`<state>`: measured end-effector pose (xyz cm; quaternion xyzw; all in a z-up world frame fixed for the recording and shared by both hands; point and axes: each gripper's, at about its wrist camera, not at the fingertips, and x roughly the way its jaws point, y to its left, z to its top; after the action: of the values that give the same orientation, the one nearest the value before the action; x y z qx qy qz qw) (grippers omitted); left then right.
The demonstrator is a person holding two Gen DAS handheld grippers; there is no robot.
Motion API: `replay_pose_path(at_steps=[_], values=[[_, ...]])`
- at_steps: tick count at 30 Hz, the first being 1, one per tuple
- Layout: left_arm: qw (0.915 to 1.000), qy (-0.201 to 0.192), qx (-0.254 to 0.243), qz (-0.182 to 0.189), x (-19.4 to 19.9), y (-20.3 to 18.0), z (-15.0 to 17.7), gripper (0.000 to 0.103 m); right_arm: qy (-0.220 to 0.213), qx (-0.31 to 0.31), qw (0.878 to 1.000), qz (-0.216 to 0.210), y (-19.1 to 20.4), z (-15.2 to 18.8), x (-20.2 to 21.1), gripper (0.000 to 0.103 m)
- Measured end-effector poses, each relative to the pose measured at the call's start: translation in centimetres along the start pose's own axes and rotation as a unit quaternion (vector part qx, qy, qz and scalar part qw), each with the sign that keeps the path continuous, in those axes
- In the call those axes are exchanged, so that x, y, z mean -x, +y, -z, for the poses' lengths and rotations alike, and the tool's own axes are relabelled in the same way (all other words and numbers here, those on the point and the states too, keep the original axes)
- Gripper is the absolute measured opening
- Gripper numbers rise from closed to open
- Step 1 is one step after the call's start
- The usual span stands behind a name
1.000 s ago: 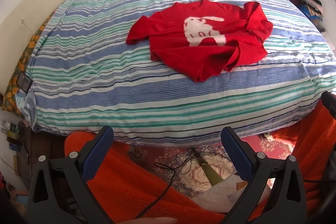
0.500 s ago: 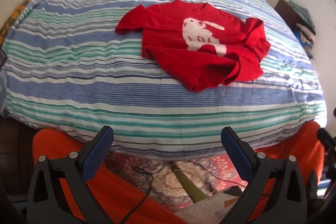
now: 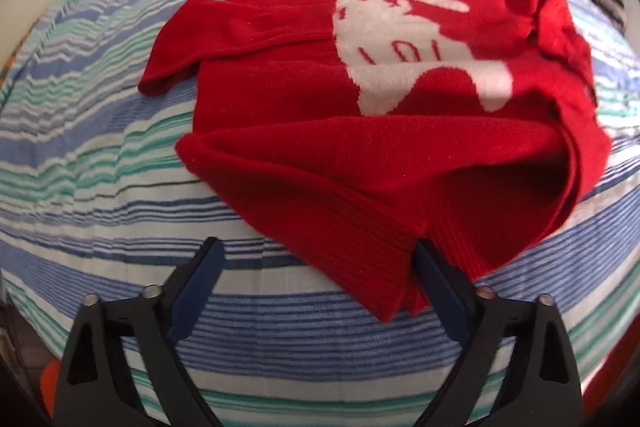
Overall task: Fold small clothes
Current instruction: 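Grasp the sweater hem with the left gripper and pull it to straighten, then hold the hem with the left gripper and drag it to flatten the body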
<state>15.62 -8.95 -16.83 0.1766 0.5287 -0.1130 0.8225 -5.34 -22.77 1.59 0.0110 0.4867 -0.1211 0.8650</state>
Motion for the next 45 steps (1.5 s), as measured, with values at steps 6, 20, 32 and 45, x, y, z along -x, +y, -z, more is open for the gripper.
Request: replay_pose_path(at_steps=[6,20,32,45], values=[[0.9866,-0.014,0.104,0.124,2.9,4.6,2.6,0.01,-0.002,-0.021,1.0,-0.012,-2.2,-0.2,-1.0,0.103],[0.9784,0.001,0.115,0.171,3.1,6.7,6.7,0.01,0.139,-0.125,0.965,-0.184,-0.7,-11.5,-19.6,0.066],[0.9569,-0.008,0.154,0.246,7.4,9.6,7.5,0.01,0.111,-0.088,0.976,-0.166,-1.4,-7.4,-16.2,0.005],[0.952,0.041,0.228,0.2,5.0,13.8,11.6,0.051,0.133,-0.235,0.939,-0.215,-8.9,2.4,-16.3,0.038]])
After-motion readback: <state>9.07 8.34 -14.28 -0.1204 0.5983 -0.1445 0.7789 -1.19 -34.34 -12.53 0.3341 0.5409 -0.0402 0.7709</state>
